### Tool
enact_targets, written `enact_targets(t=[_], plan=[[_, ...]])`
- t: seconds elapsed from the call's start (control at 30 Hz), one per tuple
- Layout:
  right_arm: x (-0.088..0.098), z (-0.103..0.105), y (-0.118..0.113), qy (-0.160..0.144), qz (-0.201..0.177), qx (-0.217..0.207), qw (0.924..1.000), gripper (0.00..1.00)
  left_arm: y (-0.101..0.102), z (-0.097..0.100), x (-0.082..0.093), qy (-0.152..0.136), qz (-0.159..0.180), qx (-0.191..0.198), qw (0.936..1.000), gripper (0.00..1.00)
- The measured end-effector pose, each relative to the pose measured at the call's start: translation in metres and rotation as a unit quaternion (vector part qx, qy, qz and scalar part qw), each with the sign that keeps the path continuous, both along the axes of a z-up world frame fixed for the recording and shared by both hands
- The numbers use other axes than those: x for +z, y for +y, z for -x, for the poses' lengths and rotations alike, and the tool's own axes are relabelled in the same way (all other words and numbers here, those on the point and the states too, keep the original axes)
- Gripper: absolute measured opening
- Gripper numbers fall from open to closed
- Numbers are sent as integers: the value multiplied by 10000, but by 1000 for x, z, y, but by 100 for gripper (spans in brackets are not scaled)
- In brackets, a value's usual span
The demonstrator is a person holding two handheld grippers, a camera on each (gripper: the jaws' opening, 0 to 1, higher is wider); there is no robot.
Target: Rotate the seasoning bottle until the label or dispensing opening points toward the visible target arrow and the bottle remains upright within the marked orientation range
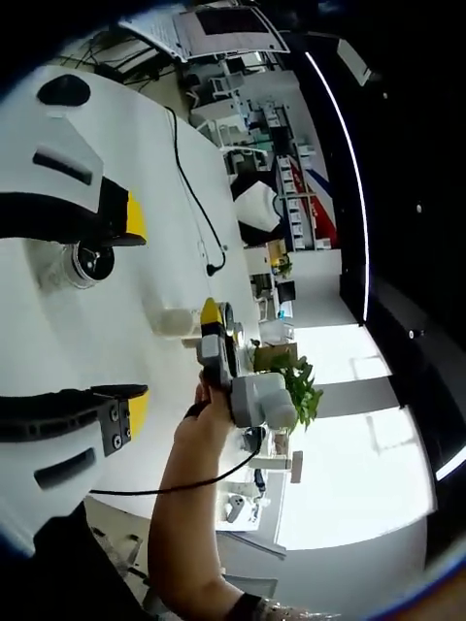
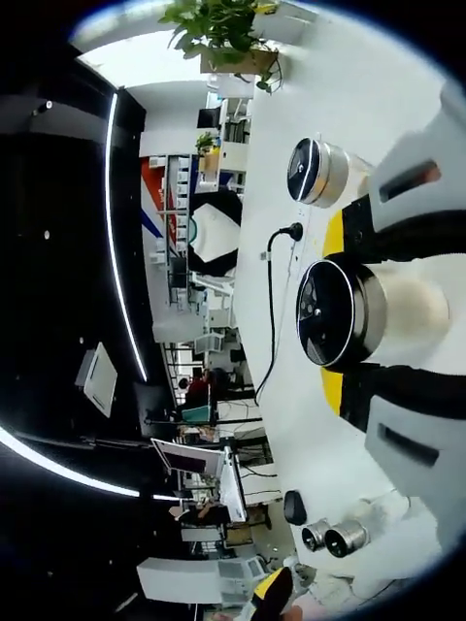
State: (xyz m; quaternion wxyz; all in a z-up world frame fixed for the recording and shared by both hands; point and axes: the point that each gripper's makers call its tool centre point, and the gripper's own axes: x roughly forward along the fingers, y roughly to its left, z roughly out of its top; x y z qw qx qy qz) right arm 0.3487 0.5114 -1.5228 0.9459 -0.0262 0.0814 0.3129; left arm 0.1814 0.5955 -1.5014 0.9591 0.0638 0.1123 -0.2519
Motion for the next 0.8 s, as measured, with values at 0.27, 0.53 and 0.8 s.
enact_targets(t=[0.27, 0.53, 0.8], plan=[[2, 33, -2, 70, -78, 290, 9995, 37, -27, 3, -7, 37, 29, -305, 9995, 61], [16, 75, 0, 49, -276, 691, 9972, 37, -48, 2, -19, 183, 25, -518, 9985, 61], [37, 125, -3, 113, -566, 1237, 9906, 37, -72, -9, -28, 260, -86, -808, 9964, 61]])
